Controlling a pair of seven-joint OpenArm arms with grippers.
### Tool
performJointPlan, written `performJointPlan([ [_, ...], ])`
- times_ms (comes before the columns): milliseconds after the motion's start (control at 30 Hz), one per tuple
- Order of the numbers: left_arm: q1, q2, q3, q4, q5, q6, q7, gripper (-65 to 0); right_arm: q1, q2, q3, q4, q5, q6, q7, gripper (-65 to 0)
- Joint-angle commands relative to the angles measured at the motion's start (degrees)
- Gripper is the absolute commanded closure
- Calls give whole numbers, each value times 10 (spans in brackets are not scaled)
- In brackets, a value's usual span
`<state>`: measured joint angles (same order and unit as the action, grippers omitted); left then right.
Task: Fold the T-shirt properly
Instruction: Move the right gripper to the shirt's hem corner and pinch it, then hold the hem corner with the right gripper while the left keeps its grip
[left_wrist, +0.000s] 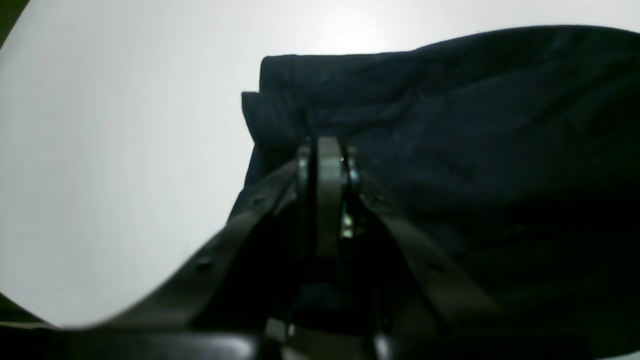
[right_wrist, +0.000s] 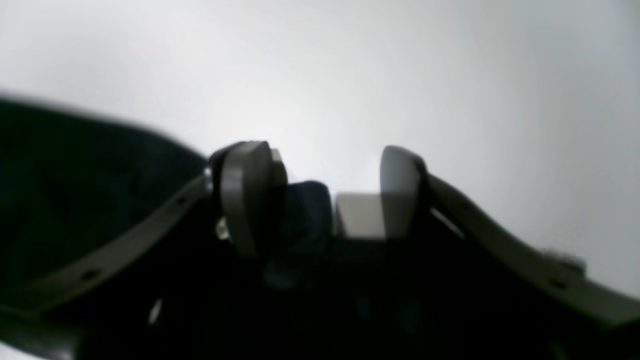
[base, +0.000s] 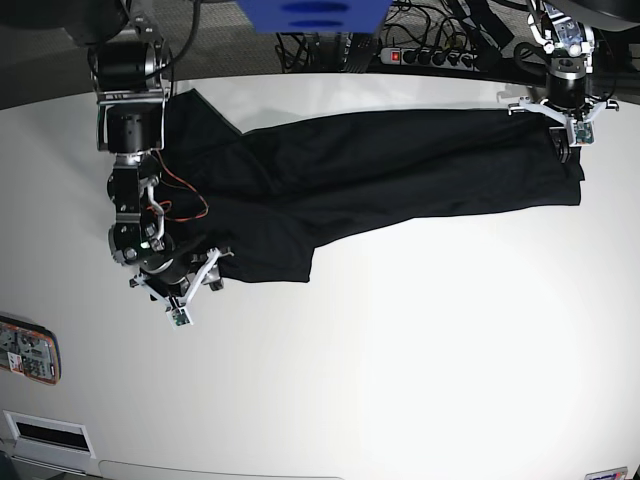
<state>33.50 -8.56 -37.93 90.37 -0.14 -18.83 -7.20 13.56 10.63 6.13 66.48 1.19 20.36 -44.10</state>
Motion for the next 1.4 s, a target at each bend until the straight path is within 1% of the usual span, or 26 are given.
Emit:
performJointPlan([
  [0,2,-6,-3,10,-7,3,-12,-25,6,5,-1,25,-15,5,-27,-330],
  [267,2,-6,-2,10,-7,3,-12,-25,5,5,-1,118,-15,7,-81,-329],
  [333,2,-6,-2,10,-7,3,-12,-25,5,5,-1,131,-15,7,-88,-317],
  [367,2,-6,-2,10,-7,3,-12,-25,5,5,-4,131,-15,7,-89,-291],
  [400,2,-6,-2,10,-7,3,-12,-25,5,5,-5,129,-15,7,-88,-249],
  [500,2,-6,-2,10,-7,3,-12,-25,6,4,-5,127,-15,8,-83,-67],
  [533,2,-6,-2,10,-7,3,-12,-25,6,3,-5,127,-15,8,-83,-21],
  [567,2,-6,-2,10,-7,3,-12,-25,6,3,-5,127,-15,8,-83,0],
  [667,2,-6,-2,10,-7,3,-12,-26,6,3,-5,127,-15,8,-84,0],
  [700,2,-6,-2,10,-7,3,-12,-26,6,3,-5,127,-15,8,-87,-12],
  [767,2,-6,-2,10,-7,3,-12,-26,6,3,-5,127,-15,8,-88,-95],
  [867,3,-6,-2,10,-7,3,-12,-26,6,3,-5,127,-14,8,-88,-262],
  [933,4,-6,-2,10,-7,3,-12,-26,7,3,-5,126,-14,8,-89,-342],
  [1000,4,-6,-2,10,-7,3,-12,-26,7,3,-2,122,-14,8,-87,-400],
  [1067,4,-6,-2,10,-7,3,-12,-26,7,3,-2,100,-14,8,-83,-420],
  [1133,5,-6,-2,10,-7,3,-12,-26,7,2,-1,63,-13,8,-79,-421],
  [1233,6,-6,-2,10,-7,3,-12,-26,7,1,-1,16,-12,7,-46,-422],
  [1367,6,-6,-2,10,-7,3,-12,-26,7,0,-1,-11,-12,6,-33,-422],
])
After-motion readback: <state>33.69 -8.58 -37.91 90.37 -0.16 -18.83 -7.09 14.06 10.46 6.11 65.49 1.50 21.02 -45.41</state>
